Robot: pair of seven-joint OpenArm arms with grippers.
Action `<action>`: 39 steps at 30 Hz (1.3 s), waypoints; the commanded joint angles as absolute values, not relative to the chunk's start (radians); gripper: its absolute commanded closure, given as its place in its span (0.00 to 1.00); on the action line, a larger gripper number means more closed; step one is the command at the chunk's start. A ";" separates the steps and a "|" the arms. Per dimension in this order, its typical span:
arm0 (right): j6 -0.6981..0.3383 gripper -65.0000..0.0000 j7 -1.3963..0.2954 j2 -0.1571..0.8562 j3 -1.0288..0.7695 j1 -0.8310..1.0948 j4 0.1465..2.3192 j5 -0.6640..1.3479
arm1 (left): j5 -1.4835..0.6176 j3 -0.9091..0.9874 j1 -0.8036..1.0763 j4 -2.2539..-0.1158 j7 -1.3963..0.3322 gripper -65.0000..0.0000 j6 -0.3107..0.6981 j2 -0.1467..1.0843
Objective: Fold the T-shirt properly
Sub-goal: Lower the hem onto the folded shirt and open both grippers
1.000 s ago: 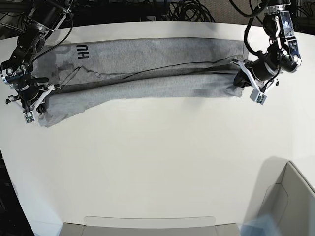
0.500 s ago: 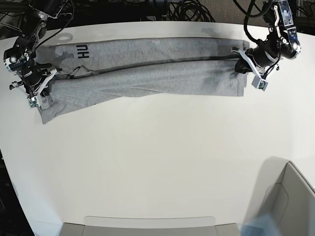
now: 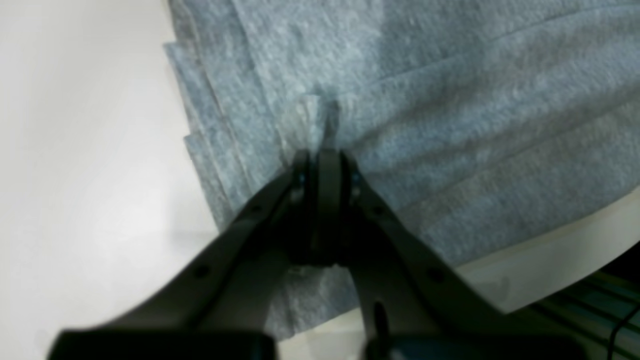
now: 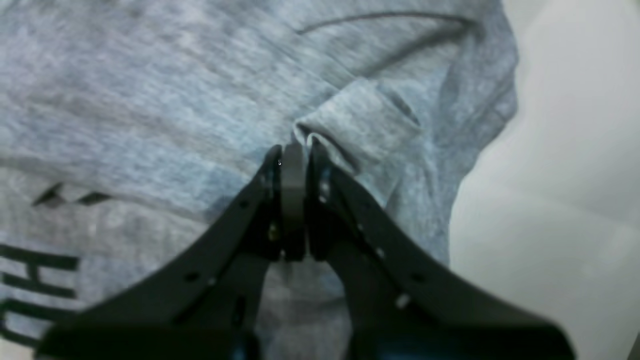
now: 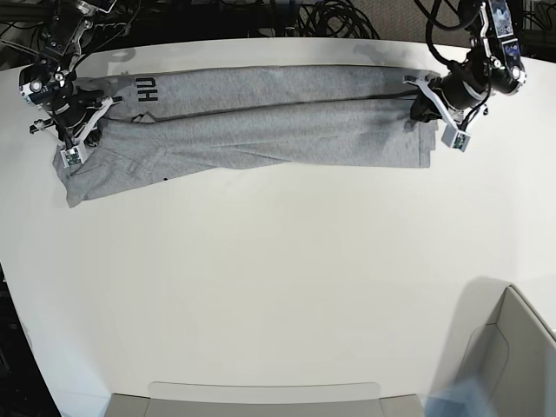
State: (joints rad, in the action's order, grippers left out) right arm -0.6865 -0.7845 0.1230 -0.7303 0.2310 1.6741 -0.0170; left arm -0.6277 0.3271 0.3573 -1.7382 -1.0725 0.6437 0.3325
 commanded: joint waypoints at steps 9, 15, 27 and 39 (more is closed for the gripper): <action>-0.698 1.00 -0.771 0.120 -0.788 0.237 1.739 -0.008 | -0.631 0.331 0.354 -1.755 -1.069 1.00 0.642 0.343; -0.698 1.00 -0.771 0.119 -0.785 0.237 1.732 -0.010 | -0.633 0.340 0.357 -1.759 -1.061 0.72 0.641 0.343; -0.698 0.89 -0.771 0.091 -0.779 0.208 1.728 -0.101 | -0.636 0.406 0.401 -1.945 -1.070 0.62 0.487 0.278; -0.698 0.88 -0.771 0.088 -0.779 0.206 1.727 -0.097 | -0.636 0.513 0.320 -1.863 -1.221 0.40 0.698 0.252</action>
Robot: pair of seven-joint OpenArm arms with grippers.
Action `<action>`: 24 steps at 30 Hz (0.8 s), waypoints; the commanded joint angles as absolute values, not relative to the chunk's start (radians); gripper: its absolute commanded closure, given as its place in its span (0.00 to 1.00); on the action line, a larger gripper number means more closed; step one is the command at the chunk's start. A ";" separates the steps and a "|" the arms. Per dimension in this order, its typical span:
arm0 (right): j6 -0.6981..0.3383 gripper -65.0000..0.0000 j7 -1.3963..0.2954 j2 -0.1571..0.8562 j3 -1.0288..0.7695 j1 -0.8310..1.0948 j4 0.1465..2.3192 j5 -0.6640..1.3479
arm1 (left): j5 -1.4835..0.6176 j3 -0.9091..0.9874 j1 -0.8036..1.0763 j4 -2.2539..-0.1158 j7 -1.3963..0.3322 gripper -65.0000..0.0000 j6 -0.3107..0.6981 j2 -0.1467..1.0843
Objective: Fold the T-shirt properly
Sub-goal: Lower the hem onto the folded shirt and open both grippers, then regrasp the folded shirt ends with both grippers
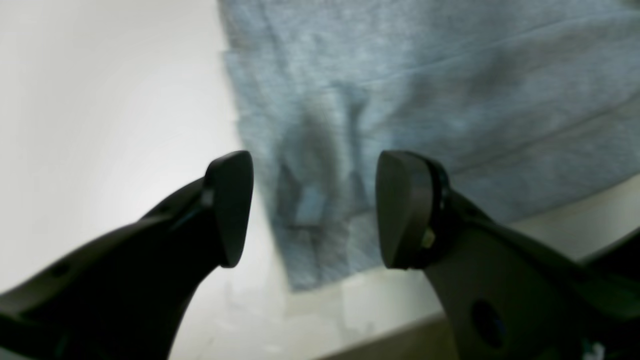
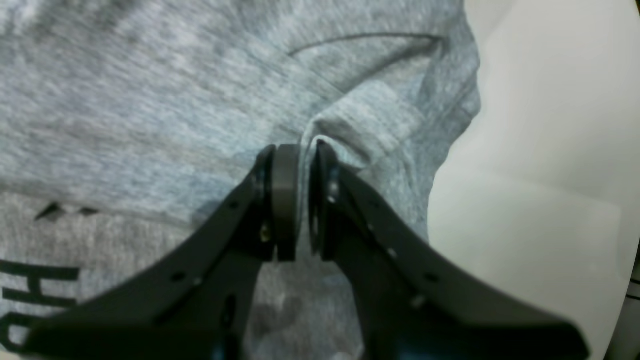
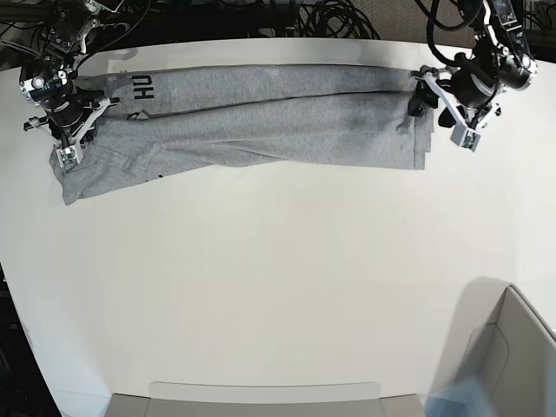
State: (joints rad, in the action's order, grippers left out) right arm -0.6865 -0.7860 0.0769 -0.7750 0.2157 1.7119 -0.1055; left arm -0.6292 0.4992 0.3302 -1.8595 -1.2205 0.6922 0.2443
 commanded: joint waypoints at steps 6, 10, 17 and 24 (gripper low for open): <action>-0.698 0.88 -0.771 0.088 -0.779 0.206 1.727 -0.101 | -0.633 0.628 0.214 -1.662 -1.310 0.40 0.698 0.252; -0.698 0.88 -0.771 0.088 -0.779 0.206 1.727 -0.104 | -0.638 0.636 0.203 -1.641 -1.354 0.40 0.698 0.266; -0.698 0.88 -0.771 0.087 -0.779 0.208 1.727 -0.104 | -0.638 0.697 0.197 -1.643 -1.396 0.40 0.698 0.262; -0.698 0.88 -0.771 0.065 -0.779 0.208 1.730 -0.105 | -0.639 0.713 0.157 -1.698 -1.396 0.40 0.698 0.257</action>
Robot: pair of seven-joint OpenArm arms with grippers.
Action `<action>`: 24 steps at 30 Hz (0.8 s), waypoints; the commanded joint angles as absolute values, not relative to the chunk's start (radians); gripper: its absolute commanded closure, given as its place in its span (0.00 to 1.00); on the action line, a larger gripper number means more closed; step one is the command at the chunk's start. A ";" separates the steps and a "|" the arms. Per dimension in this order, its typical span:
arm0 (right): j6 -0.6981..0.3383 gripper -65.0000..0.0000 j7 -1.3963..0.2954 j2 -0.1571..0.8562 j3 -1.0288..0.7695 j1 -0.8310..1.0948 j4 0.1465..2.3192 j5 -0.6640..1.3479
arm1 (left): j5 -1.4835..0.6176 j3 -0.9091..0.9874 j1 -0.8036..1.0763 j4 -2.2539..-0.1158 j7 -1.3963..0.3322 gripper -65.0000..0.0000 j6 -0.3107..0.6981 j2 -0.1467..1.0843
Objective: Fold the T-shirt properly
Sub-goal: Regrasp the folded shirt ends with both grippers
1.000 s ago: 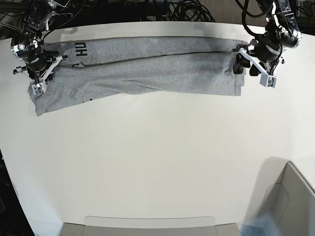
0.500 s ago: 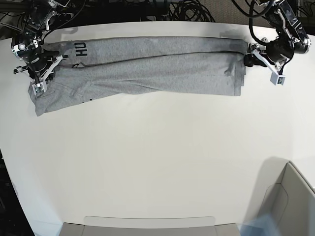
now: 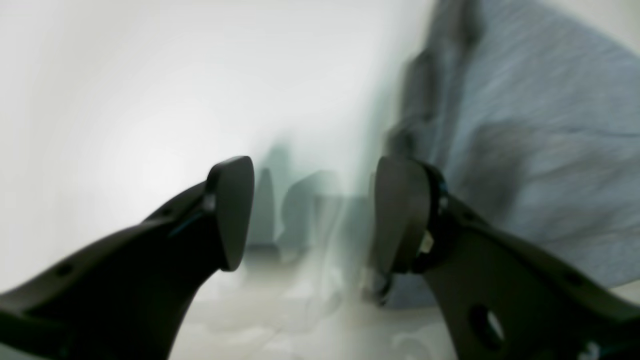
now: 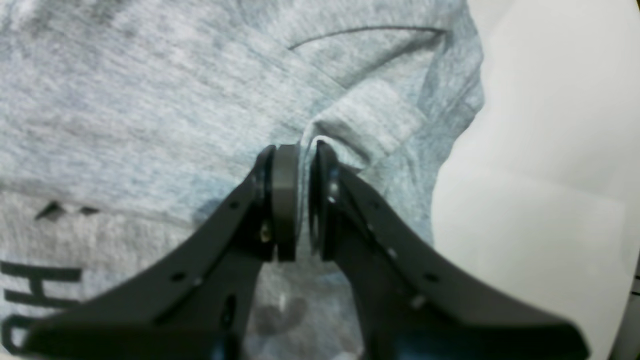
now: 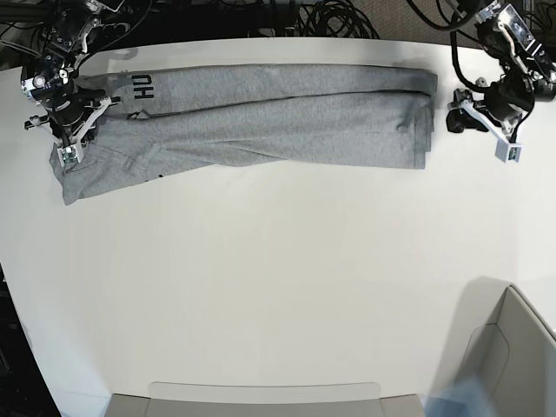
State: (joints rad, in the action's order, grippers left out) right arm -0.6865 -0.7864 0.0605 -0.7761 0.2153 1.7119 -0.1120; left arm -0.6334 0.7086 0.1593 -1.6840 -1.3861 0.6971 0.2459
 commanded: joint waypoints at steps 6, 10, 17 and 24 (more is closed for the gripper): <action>-0.698 0.88 -0.771 0.059 -0.777 0.208 1.728 -0.107 | -0.639 0.707 0.159 -1.705 -1.396 0.40 0.698 0.200; -0.698 0.88 -0.771 0.059 -0.777 0.208 1.728 -0.107 | -0.639 0.638 0.162 -1.702 -1.396 0.40 0.698 0.196; -0.698 0.88 -0.771 0.067 -0.777 0.211 1.728 -0.107 | -0.631 0.628 0.176 -1.641 -1.396 0.40 0.698 0.197; -0.698 0.88 -0.771 0.068 -0.777 0.211 1.728 -0.107 | -0.631 0.622 0.182 -1.610 -1.396 0.40 0.698 0.203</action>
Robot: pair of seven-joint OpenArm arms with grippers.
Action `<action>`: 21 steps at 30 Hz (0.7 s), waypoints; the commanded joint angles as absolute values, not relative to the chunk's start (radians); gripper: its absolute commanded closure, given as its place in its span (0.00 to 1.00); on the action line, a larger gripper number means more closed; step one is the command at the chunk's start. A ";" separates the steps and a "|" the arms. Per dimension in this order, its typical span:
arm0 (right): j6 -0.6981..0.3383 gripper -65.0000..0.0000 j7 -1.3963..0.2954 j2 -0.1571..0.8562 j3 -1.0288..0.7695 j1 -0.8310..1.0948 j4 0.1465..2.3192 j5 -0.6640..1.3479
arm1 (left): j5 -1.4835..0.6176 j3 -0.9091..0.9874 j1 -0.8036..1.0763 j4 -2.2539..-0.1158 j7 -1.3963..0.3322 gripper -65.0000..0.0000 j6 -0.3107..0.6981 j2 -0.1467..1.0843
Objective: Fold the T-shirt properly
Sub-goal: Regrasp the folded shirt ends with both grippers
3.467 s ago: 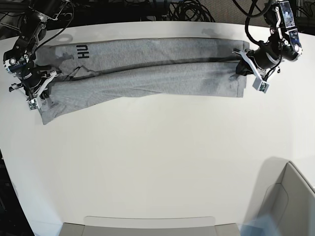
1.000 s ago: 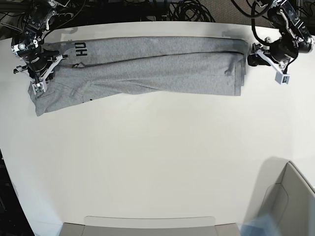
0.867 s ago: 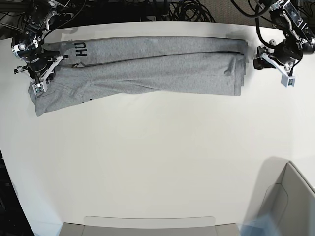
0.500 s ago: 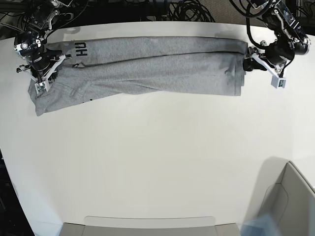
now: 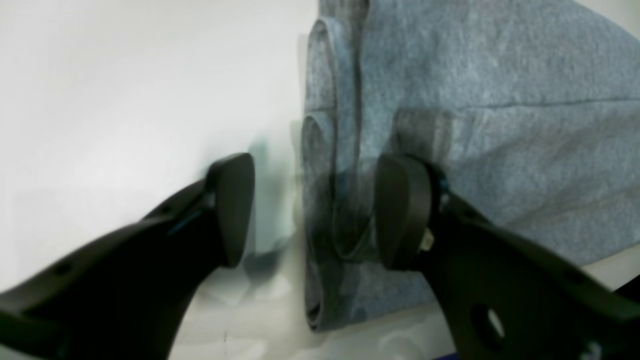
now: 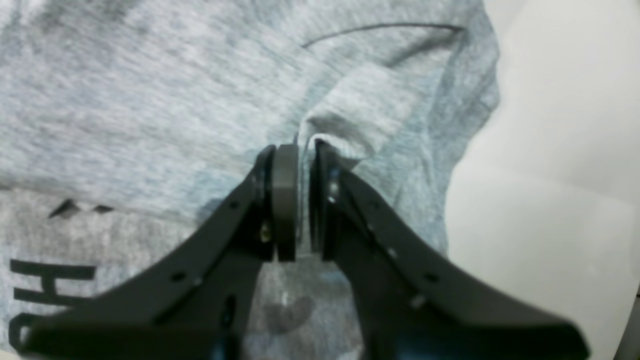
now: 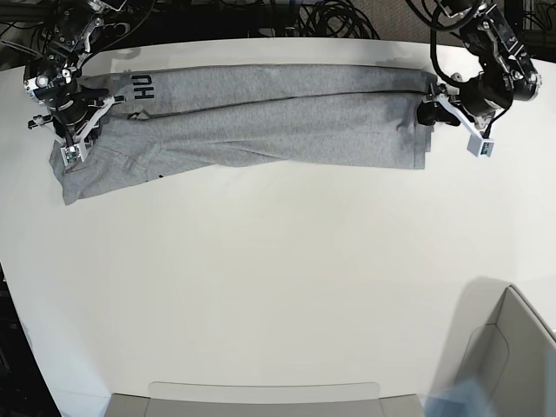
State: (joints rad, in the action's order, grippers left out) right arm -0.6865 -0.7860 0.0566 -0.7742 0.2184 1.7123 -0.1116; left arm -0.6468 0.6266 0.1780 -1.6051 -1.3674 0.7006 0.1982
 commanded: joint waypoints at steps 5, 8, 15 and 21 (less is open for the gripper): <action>-0.698 0.88 -0.771 0.068 -0.779 0.214 1.728 -0.107 | -0.639 0.587 0.197 -1.609 -1.396 0.40 0.698 0.196; -0.698 0.88 -0.771 0.070 -0.779 0.214 1.730 -0.107 | -0.641 0.526 0.217 -1.609 -1.396 0.41 0.698 0.196; -0.698 0.88 -0.771 0.070 -0.779 0.213 1.730 -0.107 | -0.631 0.498 0.211 -1.577 -1.396 0.50 0.698 0.188; -0.698 0.88 -0.771 0.070 -0.779 0.208 1.732 -0.107 | -0.631 0.496 0.162 -1.417 -1.396 0.94 0.698 0.220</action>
